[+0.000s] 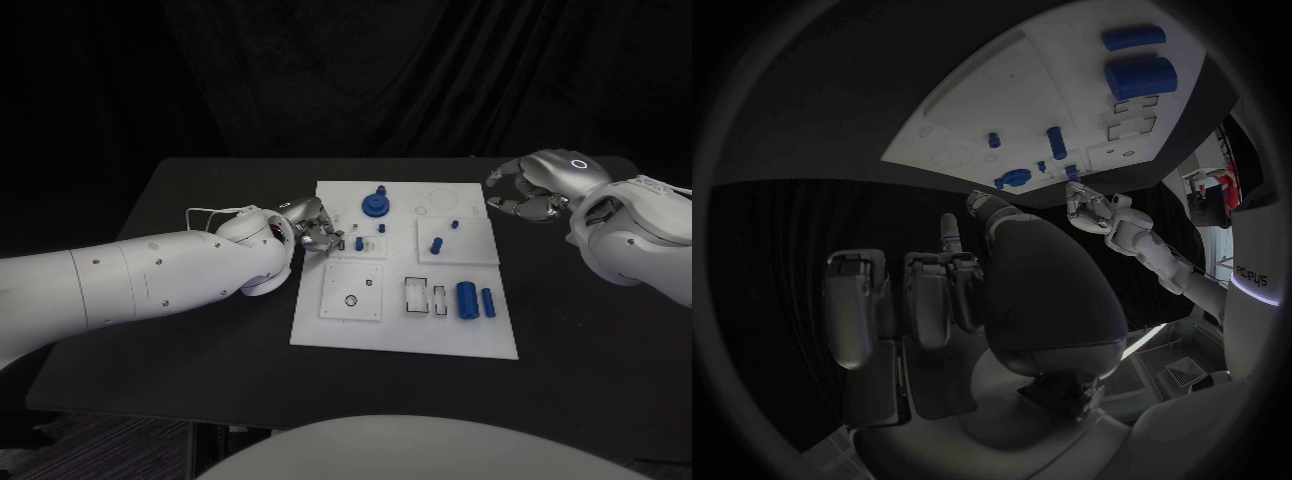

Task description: Assemble the parts on the task board

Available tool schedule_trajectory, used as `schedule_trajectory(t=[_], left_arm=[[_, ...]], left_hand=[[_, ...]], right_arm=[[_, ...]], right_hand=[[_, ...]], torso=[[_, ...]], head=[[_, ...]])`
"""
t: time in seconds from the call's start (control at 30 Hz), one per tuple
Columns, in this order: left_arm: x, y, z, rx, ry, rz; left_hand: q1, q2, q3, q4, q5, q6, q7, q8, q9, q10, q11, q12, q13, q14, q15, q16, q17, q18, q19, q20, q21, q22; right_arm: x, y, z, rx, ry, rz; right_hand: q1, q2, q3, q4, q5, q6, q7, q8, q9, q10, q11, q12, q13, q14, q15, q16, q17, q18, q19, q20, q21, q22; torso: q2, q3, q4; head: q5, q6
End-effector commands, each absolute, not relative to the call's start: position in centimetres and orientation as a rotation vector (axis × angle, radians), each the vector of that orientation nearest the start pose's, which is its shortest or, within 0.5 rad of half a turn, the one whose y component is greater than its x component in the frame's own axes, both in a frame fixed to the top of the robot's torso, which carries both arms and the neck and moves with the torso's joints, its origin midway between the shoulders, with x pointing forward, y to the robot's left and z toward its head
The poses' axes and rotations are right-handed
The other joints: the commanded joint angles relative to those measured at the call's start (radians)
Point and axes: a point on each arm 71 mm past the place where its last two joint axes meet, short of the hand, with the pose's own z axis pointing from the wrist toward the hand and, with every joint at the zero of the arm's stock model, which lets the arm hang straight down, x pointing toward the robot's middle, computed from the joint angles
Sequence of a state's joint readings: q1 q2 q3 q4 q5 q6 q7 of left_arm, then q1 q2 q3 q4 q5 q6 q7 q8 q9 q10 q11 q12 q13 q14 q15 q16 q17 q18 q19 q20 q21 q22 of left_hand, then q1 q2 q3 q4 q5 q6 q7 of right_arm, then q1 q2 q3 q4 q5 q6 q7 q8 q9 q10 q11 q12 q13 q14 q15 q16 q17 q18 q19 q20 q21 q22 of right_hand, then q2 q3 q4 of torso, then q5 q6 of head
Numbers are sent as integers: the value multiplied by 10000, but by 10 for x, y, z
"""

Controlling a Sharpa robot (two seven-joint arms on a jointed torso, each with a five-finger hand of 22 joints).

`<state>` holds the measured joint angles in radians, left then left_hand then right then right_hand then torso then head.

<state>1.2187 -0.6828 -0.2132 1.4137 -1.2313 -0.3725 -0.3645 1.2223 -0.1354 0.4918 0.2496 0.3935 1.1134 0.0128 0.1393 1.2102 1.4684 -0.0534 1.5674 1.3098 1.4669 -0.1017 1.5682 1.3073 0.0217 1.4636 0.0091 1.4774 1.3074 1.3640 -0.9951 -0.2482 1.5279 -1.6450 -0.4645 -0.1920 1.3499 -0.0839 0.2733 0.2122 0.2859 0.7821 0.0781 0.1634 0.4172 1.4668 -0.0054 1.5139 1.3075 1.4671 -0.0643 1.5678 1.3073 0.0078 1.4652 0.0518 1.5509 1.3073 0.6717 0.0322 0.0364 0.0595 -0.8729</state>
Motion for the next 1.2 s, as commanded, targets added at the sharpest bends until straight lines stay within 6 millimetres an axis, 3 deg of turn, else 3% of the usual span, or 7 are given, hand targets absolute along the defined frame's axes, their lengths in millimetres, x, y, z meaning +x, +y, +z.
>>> schedule_trajectory(t=[0.03, 1.2], left_arm=[[485, 171, -253, -1243, 19192, -4901], [485, 169, -259, -1133, 19340, -4956]], left_hand=[[-134, -5, 75, -16, 3, 2, -42, 66, 12, 1024, -71, 34, 2610, 1039, -54, 26, 2635, 17, 686, -26, -23, 2322], [-166, 34, 86, -23, 32, 2, -47, 77, 30, 1024, -76, 34, 2610, 1039, -58, 26, 2635, 32, 661, -31, -90, 2300]], right_arm=[[483, -284, -168, -2420, 15251, 3016], [484, -283, -169, -2431, 15320, 2979]], right_hand=[[-16, 106, 67, 0, -11, 83, 11, -48, -16, 405, -80, -30, 1914, 1037, -67, 29, 2635, -11, 904, -92, -26, 2546], [-24, 103, 87, -15, -14, 102, 17, -64, -30, 394, -76, -42, 1898, 1037, -65, 29, 2635, -9, 900, -92, -32, 2544]], torso=[[1, 0, -5], [5, 6, 2]], head=[[-6, 3], [3, 3]])
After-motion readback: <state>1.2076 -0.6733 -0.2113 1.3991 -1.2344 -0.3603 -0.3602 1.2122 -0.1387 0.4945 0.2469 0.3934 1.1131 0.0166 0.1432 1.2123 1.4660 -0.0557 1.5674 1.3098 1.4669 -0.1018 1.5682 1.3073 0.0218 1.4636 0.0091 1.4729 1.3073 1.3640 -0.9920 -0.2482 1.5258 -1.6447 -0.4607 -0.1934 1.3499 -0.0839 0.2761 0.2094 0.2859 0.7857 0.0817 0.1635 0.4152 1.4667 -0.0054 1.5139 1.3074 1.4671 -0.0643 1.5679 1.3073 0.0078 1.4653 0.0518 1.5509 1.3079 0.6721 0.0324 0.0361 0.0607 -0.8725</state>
